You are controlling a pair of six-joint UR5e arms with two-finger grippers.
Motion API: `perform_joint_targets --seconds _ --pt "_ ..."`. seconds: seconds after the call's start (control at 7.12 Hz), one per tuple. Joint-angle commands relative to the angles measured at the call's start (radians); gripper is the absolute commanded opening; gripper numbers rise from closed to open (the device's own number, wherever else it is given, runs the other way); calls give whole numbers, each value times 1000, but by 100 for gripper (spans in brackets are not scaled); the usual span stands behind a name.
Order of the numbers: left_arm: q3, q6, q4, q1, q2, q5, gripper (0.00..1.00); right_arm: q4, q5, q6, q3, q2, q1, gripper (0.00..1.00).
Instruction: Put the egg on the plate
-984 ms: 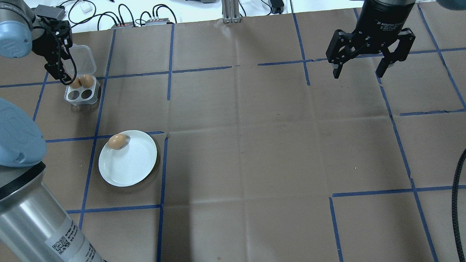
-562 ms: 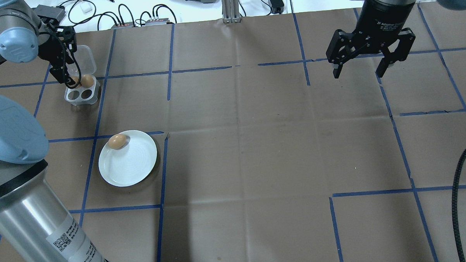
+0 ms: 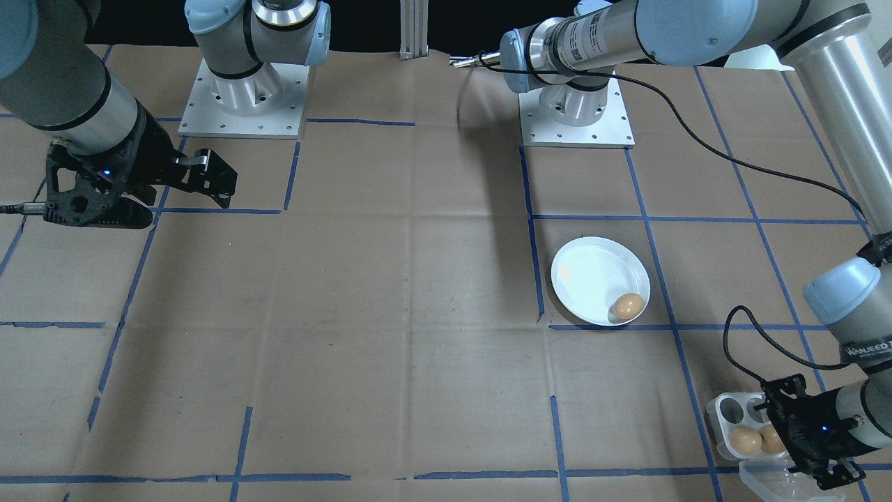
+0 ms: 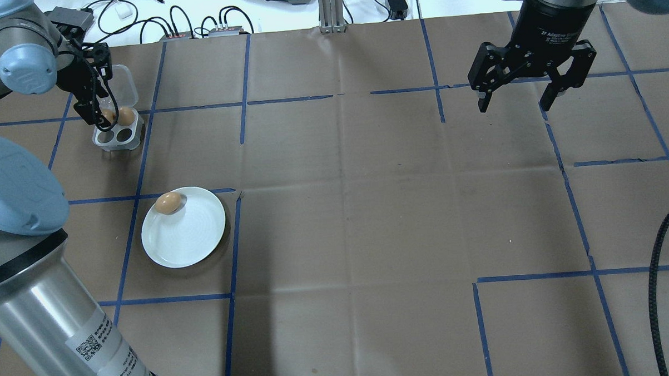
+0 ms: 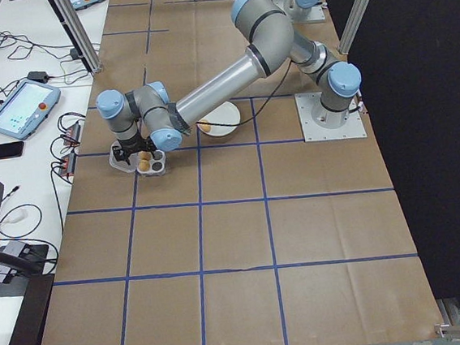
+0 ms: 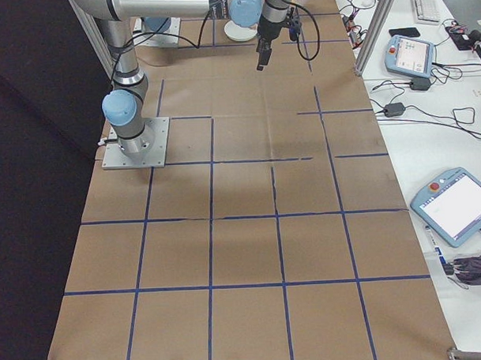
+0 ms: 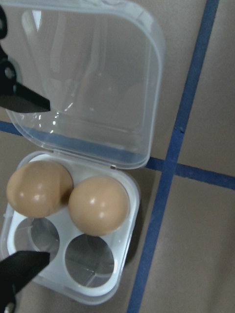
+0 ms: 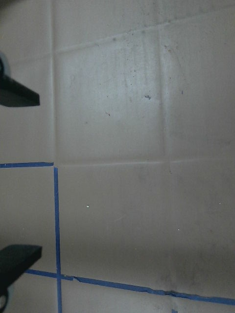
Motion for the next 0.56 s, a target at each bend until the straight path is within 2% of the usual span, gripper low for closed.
perform_joint_targets --seconds 0.0,0.42 --pt "-8 -1 -2 6 -2 9 99 0 0 0 0 0 0 100" --pt "-14 4 0 18 -8 9 96 0 0 0 0 0 0 100"
